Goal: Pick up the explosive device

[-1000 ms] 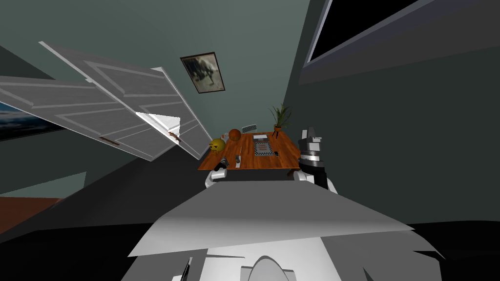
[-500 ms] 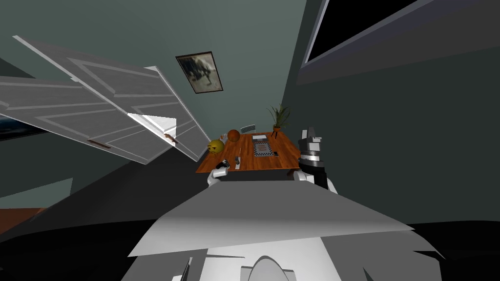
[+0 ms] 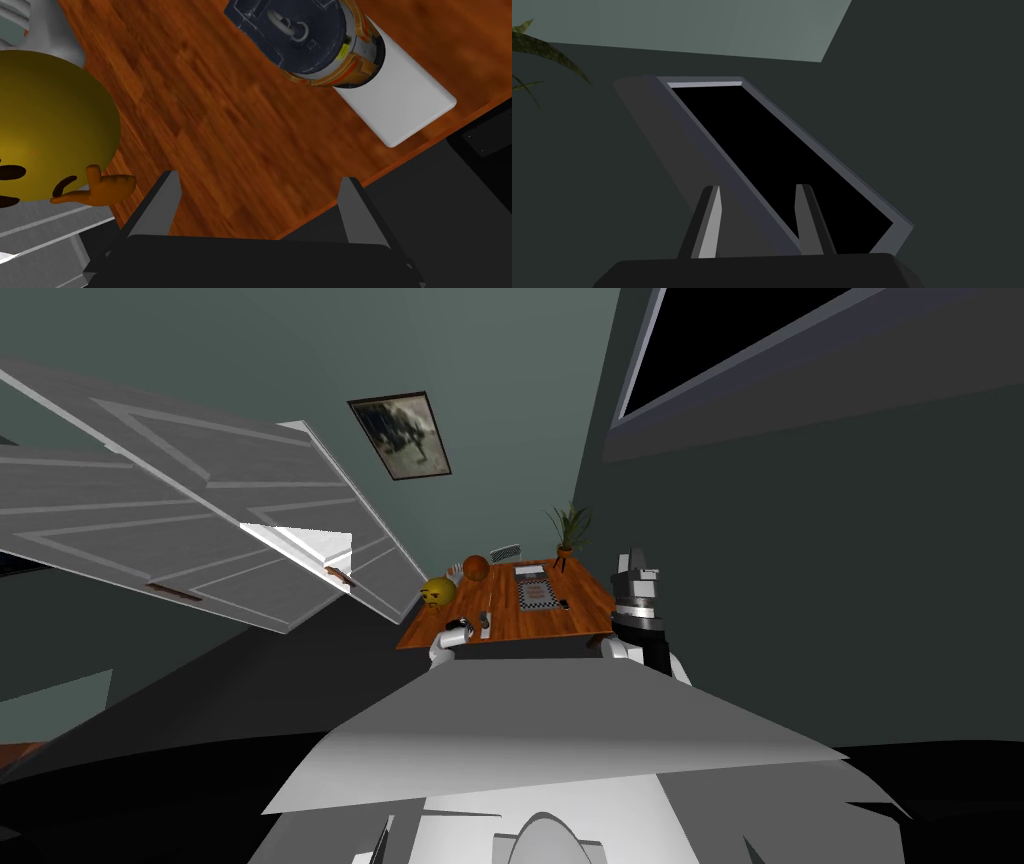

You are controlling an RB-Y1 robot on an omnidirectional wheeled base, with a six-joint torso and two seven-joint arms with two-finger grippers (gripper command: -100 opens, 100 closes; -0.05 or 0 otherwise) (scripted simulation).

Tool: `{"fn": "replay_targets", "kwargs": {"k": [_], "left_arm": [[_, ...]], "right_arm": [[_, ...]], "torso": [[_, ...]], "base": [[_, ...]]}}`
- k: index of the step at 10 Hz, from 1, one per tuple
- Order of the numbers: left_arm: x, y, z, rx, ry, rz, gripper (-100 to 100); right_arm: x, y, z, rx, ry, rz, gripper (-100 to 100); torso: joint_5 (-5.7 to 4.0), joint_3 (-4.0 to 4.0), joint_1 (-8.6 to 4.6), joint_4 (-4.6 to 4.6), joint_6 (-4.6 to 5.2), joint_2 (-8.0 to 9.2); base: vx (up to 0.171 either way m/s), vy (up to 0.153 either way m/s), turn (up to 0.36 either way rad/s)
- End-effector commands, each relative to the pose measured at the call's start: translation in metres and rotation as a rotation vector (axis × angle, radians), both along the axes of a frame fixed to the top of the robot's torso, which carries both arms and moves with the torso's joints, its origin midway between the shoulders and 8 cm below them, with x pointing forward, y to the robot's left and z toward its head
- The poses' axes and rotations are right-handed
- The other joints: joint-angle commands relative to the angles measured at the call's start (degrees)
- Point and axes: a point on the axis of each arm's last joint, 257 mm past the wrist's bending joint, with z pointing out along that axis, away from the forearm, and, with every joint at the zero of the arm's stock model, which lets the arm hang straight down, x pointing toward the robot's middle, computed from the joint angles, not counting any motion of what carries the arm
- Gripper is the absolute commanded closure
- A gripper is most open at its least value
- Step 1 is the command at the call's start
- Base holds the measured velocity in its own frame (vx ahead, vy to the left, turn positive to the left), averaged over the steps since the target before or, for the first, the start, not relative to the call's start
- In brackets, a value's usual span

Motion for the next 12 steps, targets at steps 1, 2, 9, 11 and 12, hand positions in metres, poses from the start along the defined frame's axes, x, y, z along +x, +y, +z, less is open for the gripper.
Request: {"fn": "replay_targets", "kwargs": {"k": [1, 2, 9, 11, 12], "left_arm": [[-0.002, -0.009, -0.010, -0.046, 0.038, 0.033, -100], [-0.003, -0.014, -0.014, -0.071, 0.057, 0.049, -100], [-0.010, -0.037, -0.032, -0.140, 0.101, 0.081, -100], [-0.015, -0.040, -0.040, -0.140, 0.100, 0.077, -100], [-0.014, -0.039, -0.038, -0.141, 0.102, 0.079, -100]], "right_arm": [[0.000, 0.000, 0.000, 0.000, 0.000, 0.000, 0], [0.000, 0.000, 0.000, 0.000, 0.000, 0.000, 0], [0.000, 0.000, 0.000, 0.000, 0.000, 0.000, 0], [0.000, 0.000, 0.000, 0.000, 0.000, 0.000, 0], [0.000, 0.000, 0.000, 0.000, 0.000, 0.000, 0]], "torso": [[0.00, 0.00, 0.00, 0.00, 0.00, 0.00], [0.00, -0.02, 0.01, -0.01, 0.00, -0.03], [-0.01, 0.01, -0.04, 0.00, -0.03, 0.02], [-0.01, -0.05, -0.06, -0.02, -0.03, -0.09], [-0.01, -0.04, -0.03, -0.02, -0.03, -0.06]], "base": [[0.046, 0.026, -0.066], [0.050, 0.018, -0.072], [0.040, 0.000, -0.027], [0.063, 0.009, 0.018], [0.023, 0.006, 0.003]]}}
